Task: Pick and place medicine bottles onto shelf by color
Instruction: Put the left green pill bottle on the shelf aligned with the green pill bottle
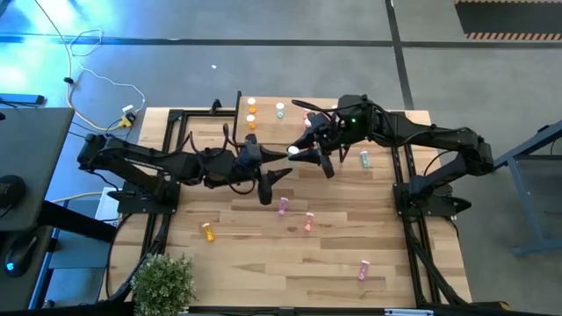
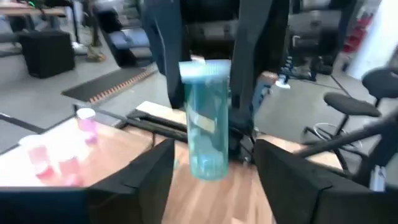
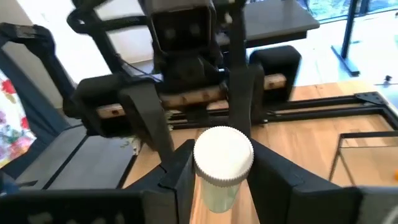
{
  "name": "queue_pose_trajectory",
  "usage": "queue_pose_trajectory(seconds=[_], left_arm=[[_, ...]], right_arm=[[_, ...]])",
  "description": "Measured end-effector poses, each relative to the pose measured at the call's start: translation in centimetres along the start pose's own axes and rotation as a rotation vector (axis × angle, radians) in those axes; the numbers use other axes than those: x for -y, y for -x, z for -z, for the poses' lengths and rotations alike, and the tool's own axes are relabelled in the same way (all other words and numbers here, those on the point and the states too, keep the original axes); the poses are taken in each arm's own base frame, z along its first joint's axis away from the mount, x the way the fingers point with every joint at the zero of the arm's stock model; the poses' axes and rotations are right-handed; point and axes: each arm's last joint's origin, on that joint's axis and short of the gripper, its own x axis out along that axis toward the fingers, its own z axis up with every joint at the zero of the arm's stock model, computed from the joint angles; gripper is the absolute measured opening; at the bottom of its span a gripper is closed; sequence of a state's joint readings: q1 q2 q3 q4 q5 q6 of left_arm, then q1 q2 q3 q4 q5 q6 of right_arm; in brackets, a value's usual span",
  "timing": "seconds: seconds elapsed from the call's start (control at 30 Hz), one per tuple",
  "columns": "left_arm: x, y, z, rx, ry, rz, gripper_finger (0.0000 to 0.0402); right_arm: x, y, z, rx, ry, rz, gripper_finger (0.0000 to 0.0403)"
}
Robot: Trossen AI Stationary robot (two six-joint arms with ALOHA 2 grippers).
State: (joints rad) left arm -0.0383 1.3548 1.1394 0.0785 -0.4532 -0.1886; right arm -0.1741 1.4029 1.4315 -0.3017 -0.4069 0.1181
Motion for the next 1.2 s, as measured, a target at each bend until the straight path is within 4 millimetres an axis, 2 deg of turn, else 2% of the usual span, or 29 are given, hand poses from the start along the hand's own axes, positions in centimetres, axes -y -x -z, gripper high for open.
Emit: queue_pose_trajectory(seconds=[0.2, 0.6, 0.77, 0.87, 1.03, 1.2], left_arm=[[-0.9, 2.0, -1.3, -0.006, -0.027, -0.033, 0.0249], [-2.8, 7.0, -3.3, -0.028, -0.06, -0.027, 0.0244], [-3.3, 8.1, -3.9, -0.008, -0.069, -0.024, 0.0243], [-3.4, 8.3, -3.9, -0.015, -0.082, -0.026, 0.0242], [-3.5, 8.4, -3.7, -0.036, -0.106, -0.036, 0.0242], [-3.6, 8.4, -3.5, -0.059, -0.147, -0.046, 0.0241]], right_arm=[[0.3, 0.0, 0.0, 0.01, -0.014, 0.101, 0.0116], [1.9, 0.1, -0.2, 0.084, 0.001, 0.556, 0.0116], [4.2, -1.3, 2.0, 0.091, -0.046, 0.618, 0.0116], [5.5, -2.2, 2.9, 0.123, -0.052, 0.633, 0.0116], [8.0, -4.2, 4.8, 0.077, -0.073, 0.673, 0.0116], [9.6, -5.8, 6.1, 0.052, -0.053, 0.696, 0.0116]])
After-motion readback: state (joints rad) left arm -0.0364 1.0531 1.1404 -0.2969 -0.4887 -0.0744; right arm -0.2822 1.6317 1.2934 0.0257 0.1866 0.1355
